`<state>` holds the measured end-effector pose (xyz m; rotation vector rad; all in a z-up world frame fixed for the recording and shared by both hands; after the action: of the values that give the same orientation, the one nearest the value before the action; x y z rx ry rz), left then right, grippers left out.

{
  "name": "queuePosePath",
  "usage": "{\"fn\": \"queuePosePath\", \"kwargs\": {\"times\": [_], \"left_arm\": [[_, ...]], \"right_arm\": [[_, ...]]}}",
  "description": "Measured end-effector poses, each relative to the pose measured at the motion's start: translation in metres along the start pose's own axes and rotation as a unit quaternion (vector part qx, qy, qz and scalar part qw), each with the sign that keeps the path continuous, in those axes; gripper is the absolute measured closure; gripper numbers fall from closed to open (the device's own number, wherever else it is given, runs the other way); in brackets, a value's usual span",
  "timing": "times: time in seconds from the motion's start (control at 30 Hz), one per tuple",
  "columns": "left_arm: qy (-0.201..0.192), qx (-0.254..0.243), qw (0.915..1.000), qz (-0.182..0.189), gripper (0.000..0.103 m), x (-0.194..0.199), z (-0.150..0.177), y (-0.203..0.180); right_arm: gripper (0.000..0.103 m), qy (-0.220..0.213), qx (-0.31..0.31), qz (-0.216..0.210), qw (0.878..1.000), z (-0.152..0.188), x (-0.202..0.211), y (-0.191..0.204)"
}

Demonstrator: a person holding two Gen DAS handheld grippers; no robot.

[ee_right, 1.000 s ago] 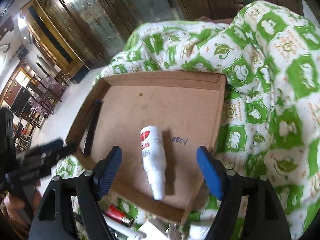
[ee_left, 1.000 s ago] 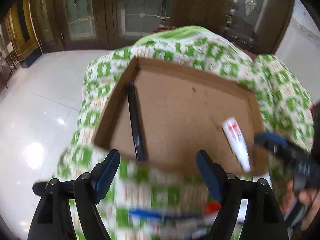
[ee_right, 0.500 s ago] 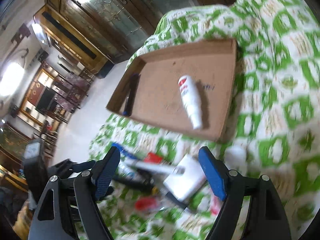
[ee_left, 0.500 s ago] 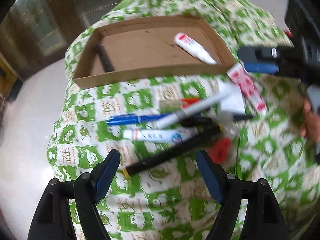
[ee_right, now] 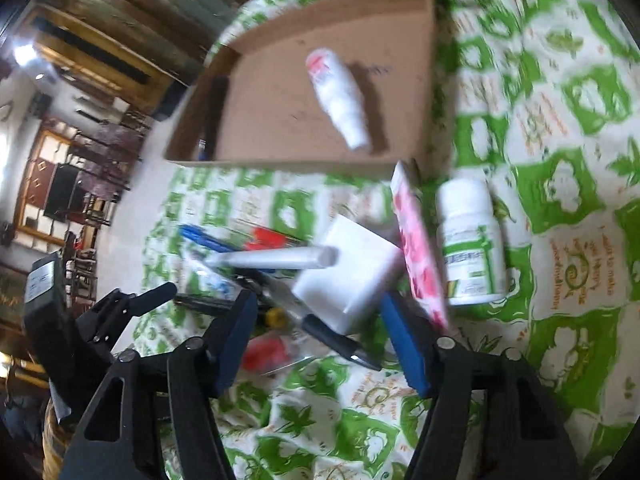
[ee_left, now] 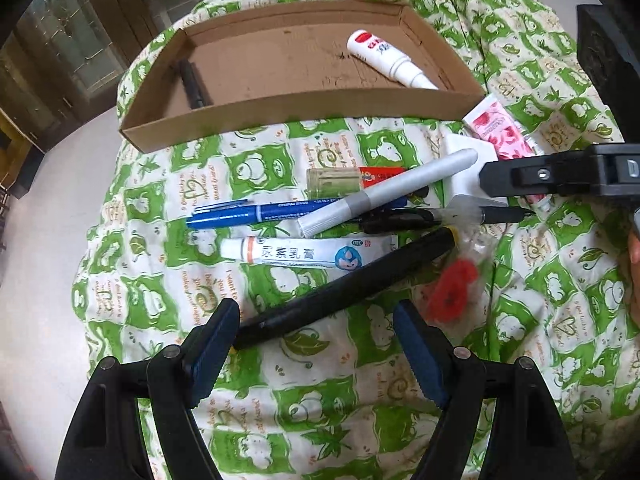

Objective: Organize rigid objects
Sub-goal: 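Grasp the white square charger with the right tool, then grasp the yellow-capped black marker with the left tool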

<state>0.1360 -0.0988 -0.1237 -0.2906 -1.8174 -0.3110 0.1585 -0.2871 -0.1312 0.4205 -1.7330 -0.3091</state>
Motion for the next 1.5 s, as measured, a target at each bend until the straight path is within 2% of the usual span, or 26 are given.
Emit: {"fn": "queuePosePath", "kwargs": {"times": [0.1, 0.2, 0.27, 0.33, 0.37, 0.4, 0.53, 0.63, 0.7, 0.93, 1.1, 1.13, 1.2, 1.3, 1.37, 1.5], "left_arm": [[0.013, 0.000, 0.9999, 0.003, 0.021, -0.011, -0.003, -0.003], [0.023, 0.001, 0.9997, 0.009, 0.021, -0.019, -0.007, -0.004], [0.019, 0.000, 0.9997, 0.015, 0.030, -0.018, -0.009, -0.004], [0.015, -0.004, 0.9996, 0.021, 0.048, -0.016, -0.009, -0.006], [0.015, -0.009, 0.9996, 0.024, 0.054, -0.015, -0.007, -0.009], [0.016, -0.016, 0.9993, 0.029, 0.068, -0.014, -0.006, -0.013], [0.017, -0.032, 0.9978, 0.056, 0.073, -0.009, -0.003, -0.028], [0.024, -0.025, 0.9961, 0.082, 0.073, -0.009, 0.000, -0.042], [0.032, -0.021, 0.9958, 0.083, 0.073, -0.014, 0.002, -0.046], [0.035, -0.002, 0.9964, 0.078, 0.071, -0.026, 0.001, -0.056], [0.020, 0.004, 0.9969, 0.076, 0.071, -0.022, 0.000, -0.063], [0.015, 0.011, 0.9968, 0.078, 0.074, -0.017, 0.002, -0.062], [-0.003, 0.043, 0.9950, 0.090, 0.088, -0.010, 0.003, -0.052], [-0.025, 0.115, 0.9850, 0.126, 0.089, -0.002, 0.004, -0.026], [-0.021, 0.144, 0.9804, 0.132, 0.089, -0.006, 0.007, -0.014], [0.012, 0.148, 0.9835, 0.103, 0.089, -0.024, 0.007, -0.017]], "right_arm": [[0.042, 0.004, -0.005, 0.018, 1.000, -0.005, -0.010, -0.001], [0.042, 0.004, 0.014, 0.061, 0.998, -0.013, -0.022, 0.003], [0.042, -0.001, 0.044, 0.099, 0.994, -0.020, -0.030, 0.009], [0.046, -0.009, 0.082, 0.146, 0.986, -0.027, -0.038, 0.017], [0.047, -0.016, 0.103, 0.170, 0.980, -0.029, -0.041, 0.022], [0.049, -0.020, 0.116, 0.180, 0.976, -0.031, -0.042, 0.025], [0.053, -0.015, 0.116, 0.170, 0.978, -0.027, -0.037, 0.025], [0.053, -0.002, 0.093, 0.123, 0.988, -0.015, -0.024, 0.019], [0.054, 0.006, 0.084, 0.108, 0.991, -0.011, -0.023, 0.015], [0.053, 0.014, 0.095, 0.139, 0.986, -0.010, -0.032, 0.012], [0.054, 0.008, 0.096, 0.137, 0.986, -0.011, -0.031, 0.015], [0.054, 0.001, 0.093, 0.129, 0.987, -0.012, -0.027, 0.015], [0.054, -0.016, 0.090, 0.120, 0.989, -0.013, -0.022, 0.018], [0.055, -0.036, 0.089, 0.111, 0.989, -0.014, -0.011, 0.018], [0.055, -0.035, 0.090, 0.111, 0.989, -0.014, -0.012, 0.018], [0.055, -0.014, 0.095, 0.124, 0.988, -0.012, -0.025, 0.021]]}}
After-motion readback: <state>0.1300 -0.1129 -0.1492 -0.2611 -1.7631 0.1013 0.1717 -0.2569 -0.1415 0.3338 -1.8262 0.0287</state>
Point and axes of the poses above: each gripper's, at about its wrist camera, not at the fingertips, and x roughly against the way its jaws point, y to its left, z to its underside, the point moved 5 cm from there along -x, roughly the way its jaws point, and after that the axes turned 7 degrees about y, right-handed, at the moved point
